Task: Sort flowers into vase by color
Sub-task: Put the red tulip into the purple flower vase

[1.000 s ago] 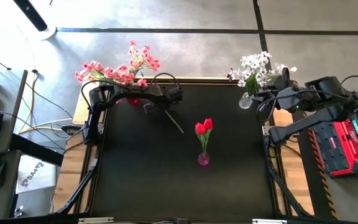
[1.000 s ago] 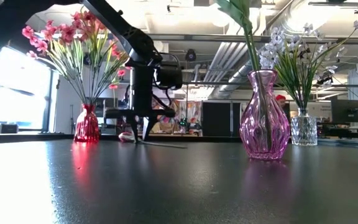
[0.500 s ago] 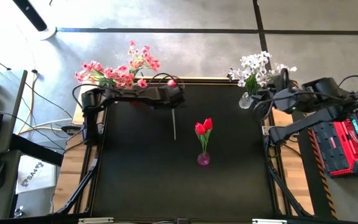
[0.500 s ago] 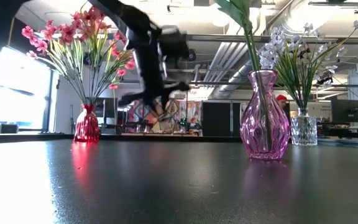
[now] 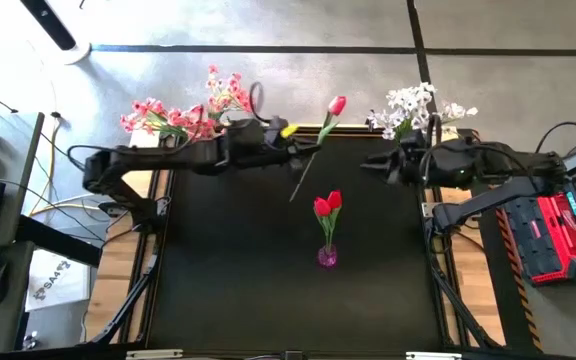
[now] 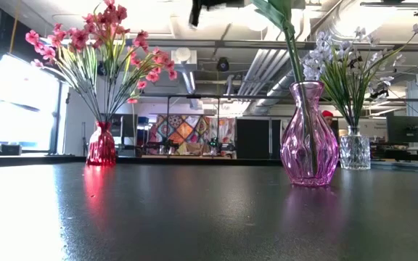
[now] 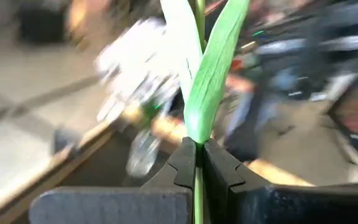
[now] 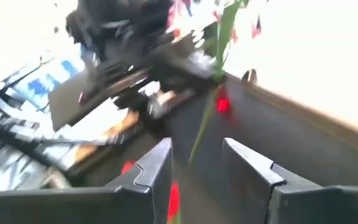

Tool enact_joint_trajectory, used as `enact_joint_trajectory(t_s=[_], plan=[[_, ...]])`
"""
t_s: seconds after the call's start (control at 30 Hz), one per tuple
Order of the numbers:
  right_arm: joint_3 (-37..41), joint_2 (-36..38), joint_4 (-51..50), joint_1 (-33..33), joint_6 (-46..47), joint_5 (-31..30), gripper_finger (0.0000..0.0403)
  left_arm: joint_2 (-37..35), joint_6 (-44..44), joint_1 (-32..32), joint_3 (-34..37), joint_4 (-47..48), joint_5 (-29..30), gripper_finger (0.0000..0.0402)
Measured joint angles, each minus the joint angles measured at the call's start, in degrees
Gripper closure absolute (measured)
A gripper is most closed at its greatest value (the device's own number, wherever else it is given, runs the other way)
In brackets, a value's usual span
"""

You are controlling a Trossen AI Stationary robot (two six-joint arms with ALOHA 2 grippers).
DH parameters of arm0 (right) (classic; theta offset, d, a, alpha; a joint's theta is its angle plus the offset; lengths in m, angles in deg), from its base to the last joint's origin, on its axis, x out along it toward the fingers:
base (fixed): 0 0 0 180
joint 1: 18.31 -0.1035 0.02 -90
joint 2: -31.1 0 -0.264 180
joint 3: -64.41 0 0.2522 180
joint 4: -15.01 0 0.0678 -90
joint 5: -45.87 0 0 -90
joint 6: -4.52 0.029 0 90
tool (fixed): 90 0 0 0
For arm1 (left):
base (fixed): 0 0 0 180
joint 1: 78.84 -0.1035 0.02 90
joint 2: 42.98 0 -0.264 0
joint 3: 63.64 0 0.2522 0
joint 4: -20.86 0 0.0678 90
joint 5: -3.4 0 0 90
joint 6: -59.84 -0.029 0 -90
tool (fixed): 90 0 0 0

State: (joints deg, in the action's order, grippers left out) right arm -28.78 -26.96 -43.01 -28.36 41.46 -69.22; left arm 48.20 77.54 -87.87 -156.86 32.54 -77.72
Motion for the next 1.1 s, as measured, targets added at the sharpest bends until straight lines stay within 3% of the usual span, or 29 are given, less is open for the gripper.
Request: enact_joint_trajectory(t_s=[0.17,0.27,0.33,0.6,0.9,1.0,1.1], plan=[[4.4,-1.6,20.8,0.4,-16.3,-5.9,0.0274,-3.1,-10.2,1.7,-0.1,-5.8,-5.9,0.0402],[6.7,-3.2,36.7,0.8,-26.7,-2.1,0.0274,-3.2,-10.9,1.8,-0.1,-7.5,-8.2,0.0401],[7.1,-4.7,41.4,1.1,-29.7,0.3,0.0274,-3.2,-10.9,1.8,0.0,-9.0,-10.0,0.0401],[7.3,-8.6,42.6,1.6,-29.6,1.2,0.0254,-3.2,-11.5,2.4,0.0,-15.8,-12.6,0.0401],[7.2,-10.3,46.0,3.8,-28.4,0.6,0.0127,-3.2,-18.3,4.2,0.0,-15.7,-12.7,0.0401],[7.2,-10.3,46.5,4.9,-28.0,3.2,0.0127,-3.1,-18.4,4.6,0.0,-15.6,-12.7,0.0401],[7.2,-10.3,47.0,5.7,-27.9,6.8,0.0160,-2.8,-18.2,4.7,0.0,-15.5,-12.7,0.0401]])
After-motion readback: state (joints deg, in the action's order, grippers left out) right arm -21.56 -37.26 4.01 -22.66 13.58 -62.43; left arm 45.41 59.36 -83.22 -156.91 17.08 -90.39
